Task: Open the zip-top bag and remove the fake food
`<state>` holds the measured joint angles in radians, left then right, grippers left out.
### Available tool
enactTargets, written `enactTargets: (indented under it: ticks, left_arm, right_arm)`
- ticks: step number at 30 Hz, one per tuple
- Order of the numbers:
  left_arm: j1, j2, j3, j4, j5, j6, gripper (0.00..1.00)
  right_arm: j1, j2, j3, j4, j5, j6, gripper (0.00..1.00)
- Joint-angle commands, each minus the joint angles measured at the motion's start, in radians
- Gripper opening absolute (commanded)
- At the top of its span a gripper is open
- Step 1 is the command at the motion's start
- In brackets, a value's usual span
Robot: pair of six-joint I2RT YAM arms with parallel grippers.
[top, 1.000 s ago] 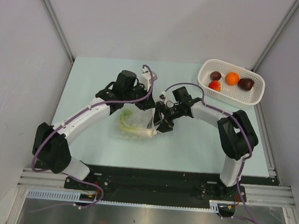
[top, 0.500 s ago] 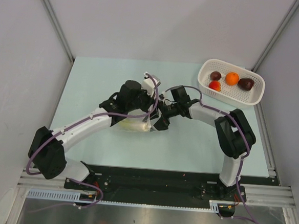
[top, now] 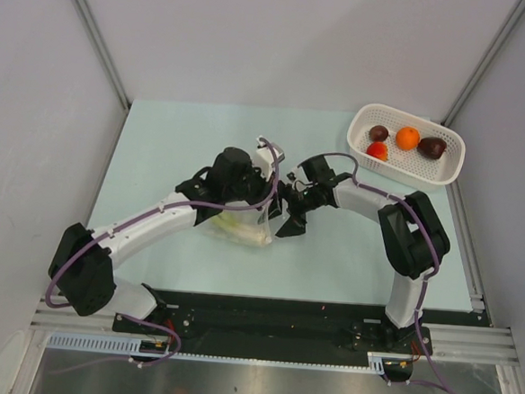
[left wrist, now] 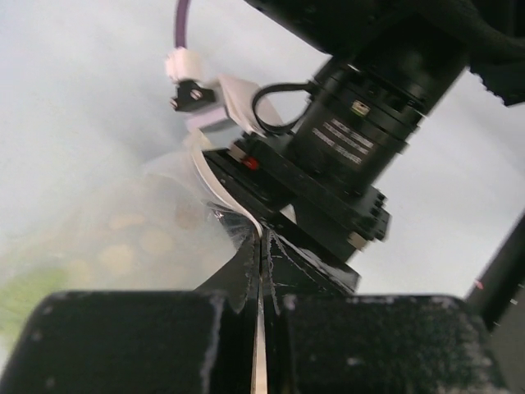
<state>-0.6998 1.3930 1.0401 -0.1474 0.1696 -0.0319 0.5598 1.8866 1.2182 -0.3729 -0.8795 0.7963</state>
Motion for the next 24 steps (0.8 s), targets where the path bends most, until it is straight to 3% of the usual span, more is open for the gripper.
enactTargets:
  ticks: [1,5,9,14,17,24]
  left_arm:
    - [-0.035,0.004,0.086,-0.044,0.197,-0.103,0.00]
    - [-0.027,0.046,0.190,-0.199,0.278,-0.210,0.00]
    - [-0.009,0.044,0.210,-0.187,0.329,-0.278,0.00]
    - [0.000,0.063,0.207,-0.185,0.292,-0.218,0.00]
    - [0.006,0.087,0.212,-0.178,0.251,-0.188,0.00]
    - [0.013,0.150,0.250,-0.178,0.176,-0.128,0.00]
  right_arm:
    - [0.000,-0.073,0.055,-0.024,0.088,-0.037,0.81]
    - [-0.040,-0.086,0.055,-0.008,0.126,-0.023,0.76]
    - [-0.040,-0.064,0.055,-0.020,0.077,-0.046,0.69]
    - [-0.040,-0.066,0.055,-0.053,-0.022,-0.077,0.68]
    - [-0.028,-0.055,0.055,-0.141,-0.045,-0.167,0.73]
    - [0.054,-0.011,0.053,-0.348,-0.033,-0.374,0.74]
